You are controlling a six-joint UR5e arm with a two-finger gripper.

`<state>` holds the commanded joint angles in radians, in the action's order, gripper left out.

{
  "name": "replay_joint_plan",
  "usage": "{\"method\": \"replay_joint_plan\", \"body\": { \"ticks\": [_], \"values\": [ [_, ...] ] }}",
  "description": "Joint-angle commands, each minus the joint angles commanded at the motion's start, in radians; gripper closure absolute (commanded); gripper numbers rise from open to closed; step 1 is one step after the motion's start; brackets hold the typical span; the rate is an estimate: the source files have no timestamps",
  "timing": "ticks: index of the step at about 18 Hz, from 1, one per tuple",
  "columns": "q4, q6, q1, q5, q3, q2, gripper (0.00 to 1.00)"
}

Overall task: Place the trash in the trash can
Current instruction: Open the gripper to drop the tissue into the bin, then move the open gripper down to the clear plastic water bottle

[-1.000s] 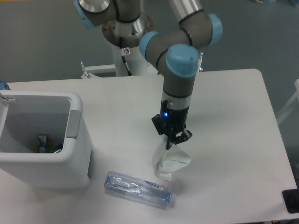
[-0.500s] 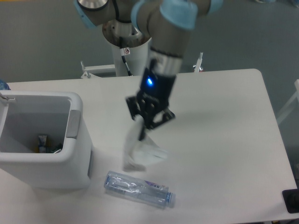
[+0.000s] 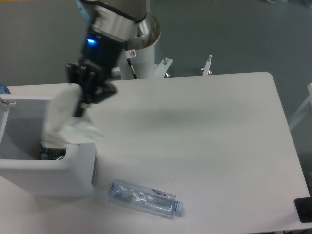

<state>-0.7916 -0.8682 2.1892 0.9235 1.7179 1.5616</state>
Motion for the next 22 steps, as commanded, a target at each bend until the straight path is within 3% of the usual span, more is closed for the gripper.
{"method": "replay_joint_plan", "body": {
  "ticks": [1,2,3,7,11,16,22],
  "values": [
    [0.005,-0.002,-0.021,-0.002,0.006,0.005,0.59],
    [0.006,-0.006,-0.034,-0.002,0.011,0.003,0.37],
    [0.008,-0.008,-0.035,-0.002,0.012,0.002,0.02],
    [0.008,-0.008,-0.035,0.000,0.014,-0.003,0.00],
    [0.011,0.003,0.009,0.000,-0.035,0.020,0.00],
    [0.011,-0.063,0.139,0.000,-0.119,0.123,0.00],
    [0.012,-0.230,0.233,0.008,-0.106,0.253,0.00]
  ]
}}
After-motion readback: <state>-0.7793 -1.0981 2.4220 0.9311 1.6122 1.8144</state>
